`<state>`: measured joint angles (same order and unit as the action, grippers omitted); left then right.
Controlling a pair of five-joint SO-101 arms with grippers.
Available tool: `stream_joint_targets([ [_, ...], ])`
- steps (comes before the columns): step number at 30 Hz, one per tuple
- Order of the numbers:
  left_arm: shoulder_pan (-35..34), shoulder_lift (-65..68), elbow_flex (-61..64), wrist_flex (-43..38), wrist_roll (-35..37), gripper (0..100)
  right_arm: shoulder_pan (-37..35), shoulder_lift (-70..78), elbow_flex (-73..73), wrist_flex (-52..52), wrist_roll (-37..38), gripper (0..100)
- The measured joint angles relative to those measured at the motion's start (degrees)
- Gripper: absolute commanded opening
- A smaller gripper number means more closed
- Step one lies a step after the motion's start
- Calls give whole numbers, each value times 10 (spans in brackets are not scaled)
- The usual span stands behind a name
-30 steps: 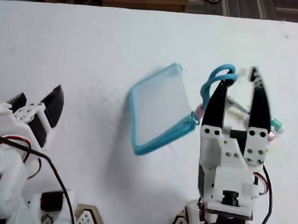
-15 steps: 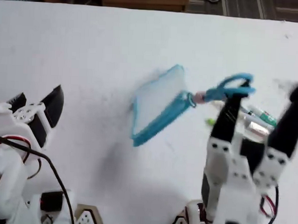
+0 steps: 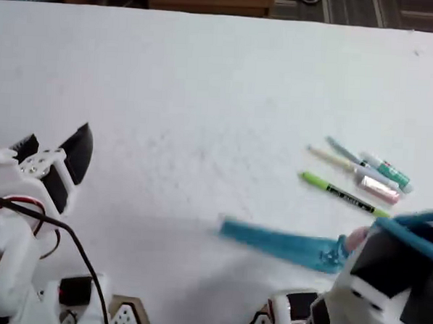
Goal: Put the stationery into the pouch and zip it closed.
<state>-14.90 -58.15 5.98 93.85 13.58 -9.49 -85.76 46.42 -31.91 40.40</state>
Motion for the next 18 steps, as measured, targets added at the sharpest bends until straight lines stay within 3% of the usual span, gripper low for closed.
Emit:
stream_joint_targets([
  [18,17,0,0,-24,0,268,-1,19,61,-1,4,212],
])
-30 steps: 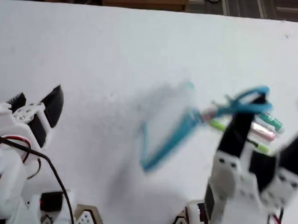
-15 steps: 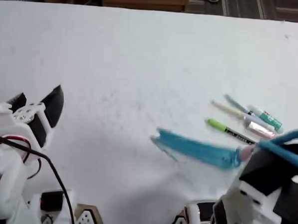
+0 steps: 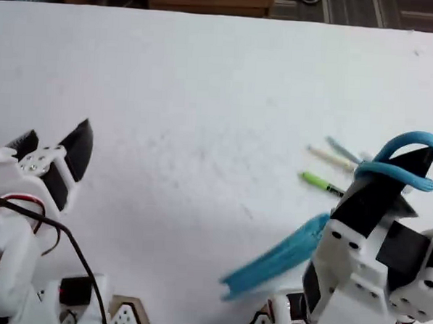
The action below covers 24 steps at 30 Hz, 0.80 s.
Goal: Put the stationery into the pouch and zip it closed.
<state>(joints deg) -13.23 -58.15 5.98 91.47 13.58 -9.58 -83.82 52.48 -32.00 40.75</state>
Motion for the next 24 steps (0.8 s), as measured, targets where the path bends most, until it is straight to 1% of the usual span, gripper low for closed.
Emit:
stream_joint_targets([
  [5,70,0,0,-48,4,268,-2,0,2,3,0,212],
  [7,91,0,0,-61,18,268,-6,-1,10,34,0,212],
  [10,106,0,0,-68,26,268,-12,-9,18,127,0,212],
  [15,109,0,0,-68,26,268,-29,-61,40,324,1,211],
  [17,109,0,0,-68,26,268,-27,-84,55,371,1,209],
  [19,109,0,0,-68,26,268,-28,-120,71,386,-10,167],
  [22,109,0,0,-68,26,268,-31,-155,76,393,-18,21],
  [23,109,0,0,-68,26,268,-31,-163,76,393,-18,9],
  [24,109,0,0,-68,26,268,-30,-169,76,393,-18,39],
])
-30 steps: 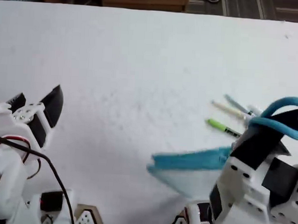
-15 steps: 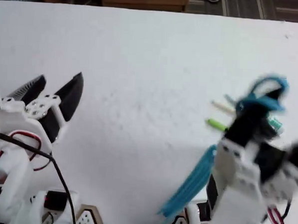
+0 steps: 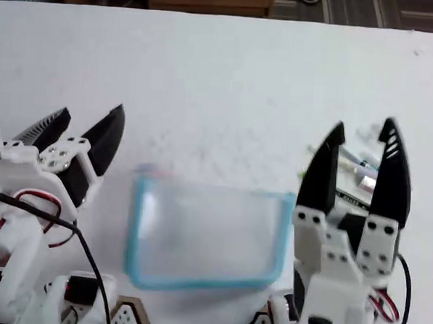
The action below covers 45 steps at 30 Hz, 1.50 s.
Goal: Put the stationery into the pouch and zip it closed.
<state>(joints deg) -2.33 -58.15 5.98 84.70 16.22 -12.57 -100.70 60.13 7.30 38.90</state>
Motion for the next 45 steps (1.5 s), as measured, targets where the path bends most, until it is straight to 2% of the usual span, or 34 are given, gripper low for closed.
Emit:
stream_joint_targets([
  [3,0,0,0,0,0,268,-3,-10,0,1,0,96],
  [7,0,0,0,1,0,269,-2,-11,4,35,0,104],
  [10,-18,0,0,2,0,268,-2,-11,4,126,0,105],
  [15,-119,0,11,5,-2,271,-3,-6,4,300,-3,105],
  [19,-162,0,76,1,-14,271,-3,53,4,409,-4,103],
  [25,-193,10,258,-96,-70,271,3,222,-40,497,-11,105],
  [28,-223,61,317,-130,-85,271,23,314,-86,527,-78,115],
  [32,-232,202,306,-126,-96,270,31,447,-153,602,-184,145],
  [38,-231,470,153,-7,-104,268,43,627,-243,711,-285,139],
  [43,-199,617,47,89,-152,268,41,764,-251,743,-362,255],
  [45,-171,640,38,108,-158,267,42,811,-256,739,-398,262],
])
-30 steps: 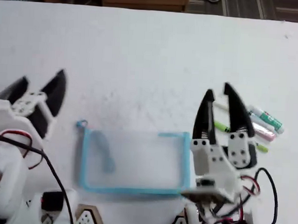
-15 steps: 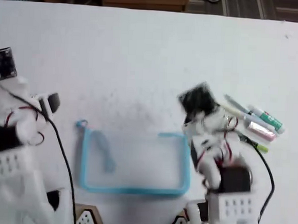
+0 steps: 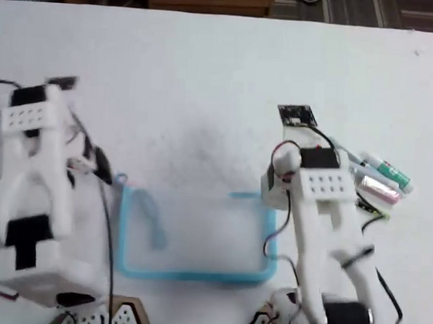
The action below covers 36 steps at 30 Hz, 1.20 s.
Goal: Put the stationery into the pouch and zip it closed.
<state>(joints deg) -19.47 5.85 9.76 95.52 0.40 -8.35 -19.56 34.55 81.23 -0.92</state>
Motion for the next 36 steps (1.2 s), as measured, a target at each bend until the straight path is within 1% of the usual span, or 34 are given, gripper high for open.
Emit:
stream_joint_targets([
  [2,25,3,-4,10,-2,267,2,33,-9,-11,-16,207],
  [4,33,4,-7,12,-2,262,10,40,-18,-15,-21,99],
  [5,33,4,-7,15,-5,242,15,42,-22,-17,-22,39],
  [6,33,4,-7,18,-13,209,19,44,-25,-18,-22,5],
  [8,33,4,0,19,-40,120,25,45,-26,-18,-17,60],
  [10,33,3,28,18,-71,21,31,47,-26,-18,-7,60],
  [12,27,-6,69,3,-105,35,47,48,-26,-18,-4,17],
  [15,17,-47,147,-40,-144,23,76,52,-26,-37,6,19],
  [18,9,-113,235,-109,-158,23,100,51,1,-74,63,16],
  [22,8,-204,335,-192,-160,24,115,51,87,-171,147,16],
  [26,32,-229,375,-231,-160,23,89,51,167,-277,167,17],
  [31,57,-167,392,-308,-160,23,24,53,195,-310,170,17],
  [33,68,-125,377,-304,-160,22,6,53,196,-313,163,17],
  [36,91,-62,331,-280,-160,22,-18,53,196,-313,122,17],
])
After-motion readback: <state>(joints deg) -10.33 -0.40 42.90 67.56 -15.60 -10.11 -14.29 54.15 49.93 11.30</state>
